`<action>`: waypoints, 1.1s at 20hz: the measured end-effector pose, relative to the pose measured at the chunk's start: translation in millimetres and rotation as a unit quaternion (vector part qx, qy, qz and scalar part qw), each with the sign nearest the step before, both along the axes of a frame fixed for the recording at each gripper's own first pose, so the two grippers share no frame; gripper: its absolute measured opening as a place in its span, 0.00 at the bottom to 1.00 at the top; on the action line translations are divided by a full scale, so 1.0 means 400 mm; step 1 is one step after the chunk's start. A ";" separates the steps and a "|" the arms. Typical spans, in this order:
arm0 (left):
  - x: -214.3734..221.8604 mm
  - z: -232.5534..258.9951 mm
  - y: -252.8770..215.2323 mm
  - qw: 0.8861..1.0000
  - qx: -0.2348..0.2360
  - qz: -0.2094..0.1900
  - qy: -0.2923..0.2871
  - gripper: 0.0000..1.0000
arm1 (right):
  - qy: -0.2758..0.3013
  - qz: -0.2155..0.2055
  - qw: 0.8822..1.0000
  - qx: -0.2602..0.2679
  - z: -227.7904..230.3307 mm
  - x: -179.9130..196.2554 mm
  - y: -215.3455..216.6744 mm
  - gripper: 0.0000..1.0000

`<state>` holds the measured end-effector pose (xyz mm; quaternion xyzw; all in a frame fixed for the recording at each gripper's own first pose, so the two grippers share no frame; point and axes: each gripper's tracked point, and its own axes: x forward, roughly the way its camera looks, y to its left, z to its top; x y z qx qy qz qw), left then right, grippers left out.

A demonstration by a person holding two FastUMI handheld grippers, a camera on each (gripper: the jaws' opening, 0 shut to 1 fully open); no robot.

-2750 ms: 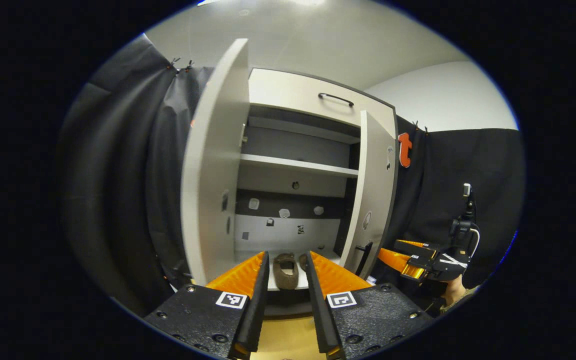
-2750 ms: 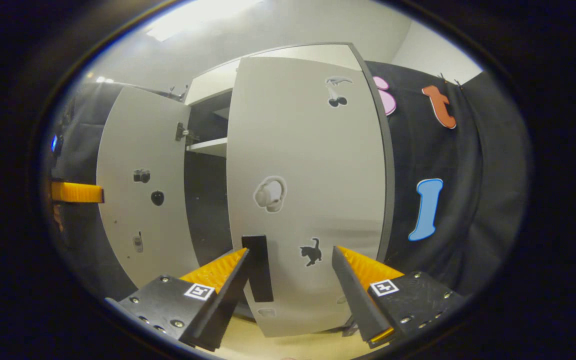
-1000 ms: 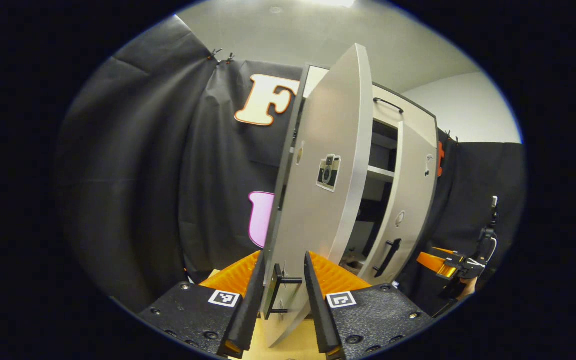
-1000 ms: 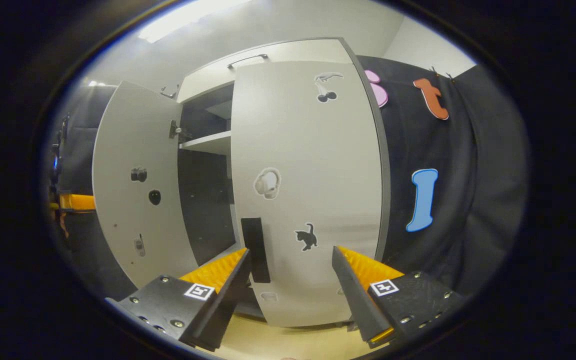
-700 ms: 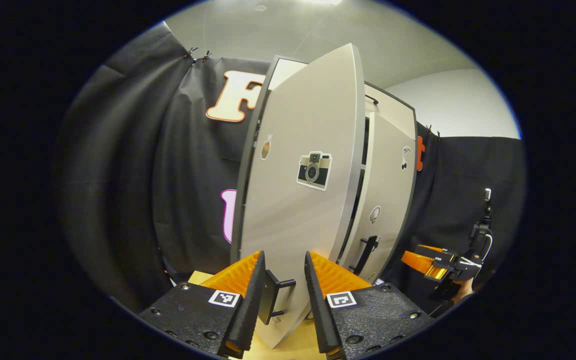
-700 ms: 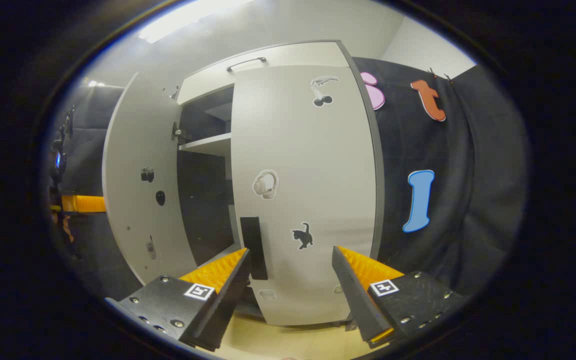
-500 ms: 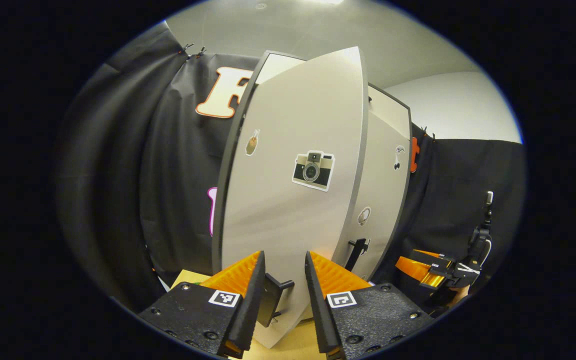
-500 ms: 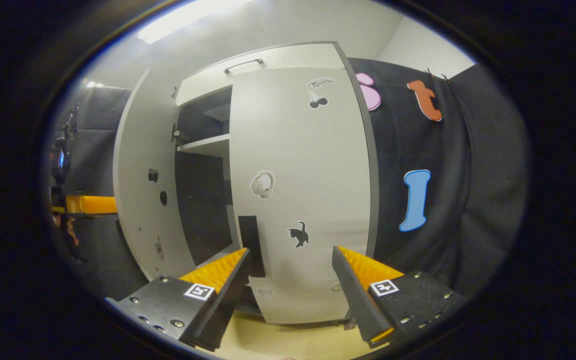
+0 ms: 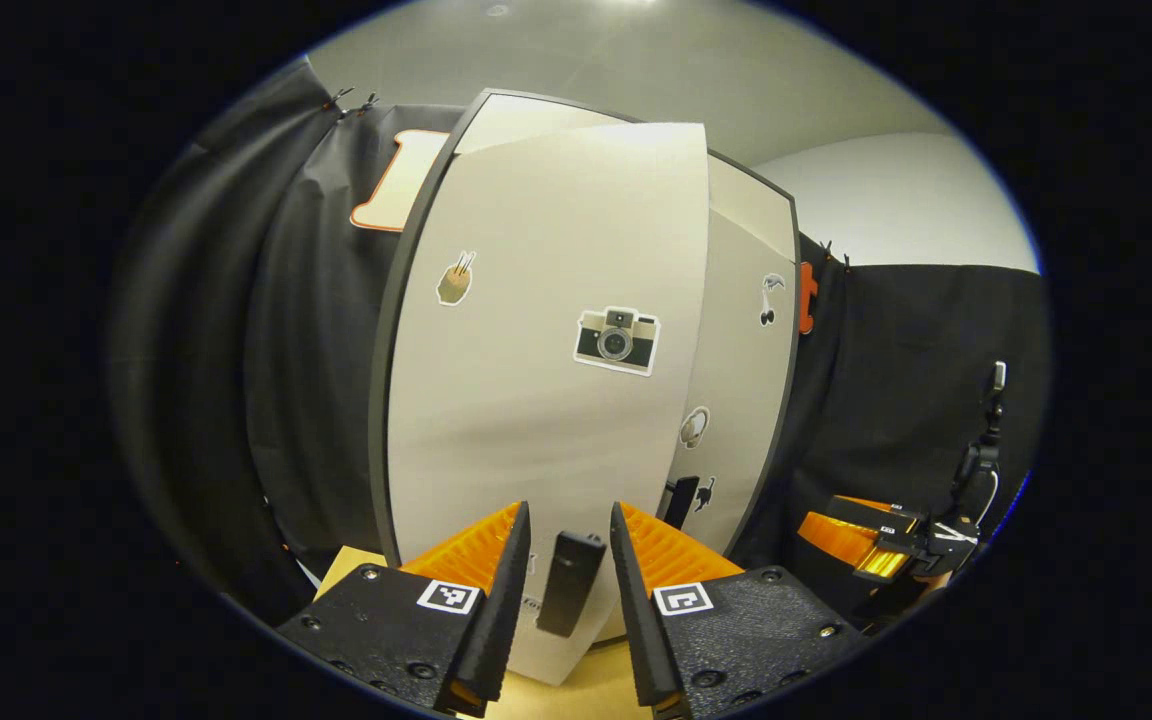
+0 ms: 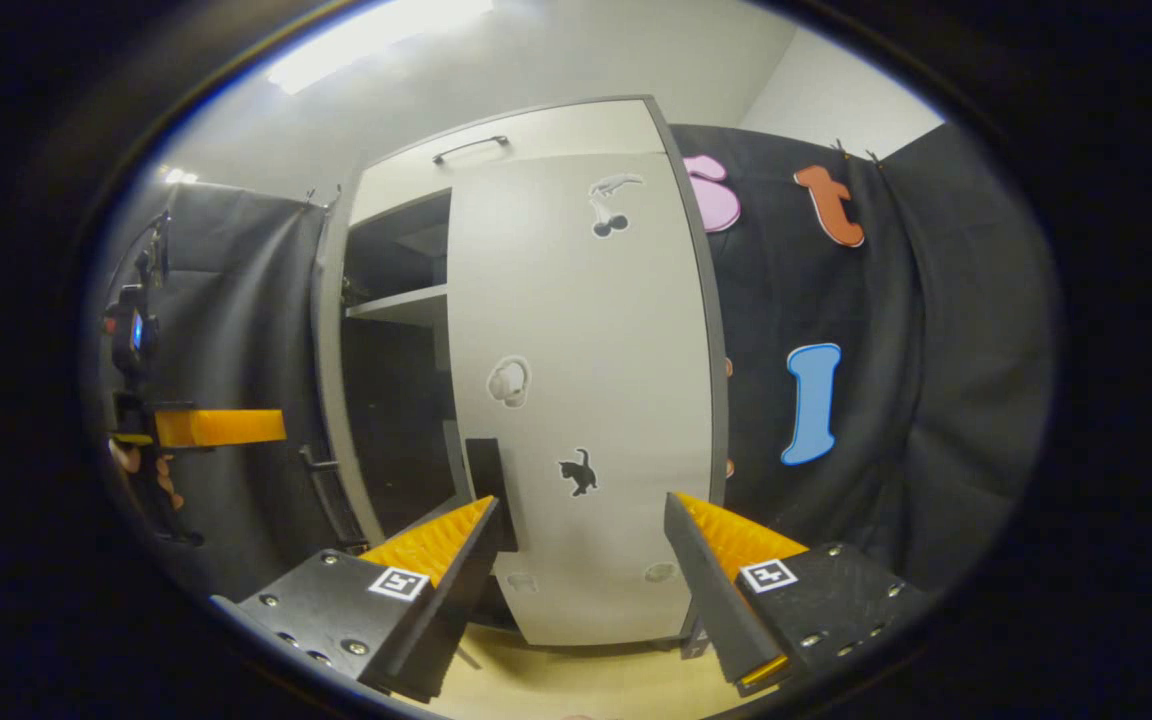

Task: Grab one shoe with the right hand and put it into the shoe cabinet, grab the other shoe with the left hand and put it into the shoe cabinet; then close the right door with the right hand and the left door with the left hand.

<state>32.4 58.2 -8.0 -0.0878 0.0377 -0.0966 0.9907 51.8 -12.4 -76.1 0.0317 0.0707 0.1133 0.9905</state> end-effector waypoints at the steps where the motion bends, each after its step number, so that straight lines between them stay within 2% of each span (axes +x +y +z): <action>1: 0.000 -0.004 -0.005 1.000 -0.001 -0.002 0.002 0.49 | 0.000 -0.001 1.000 0.000 0.003 0.001 -0.001 0.97; 22: 0.002 -0.021 -0.006 1.000 0.016 0.001 0.006 0.49 | -0.016 -0.002 1.000 0.003 0.028 -0.003 -0.011 0.97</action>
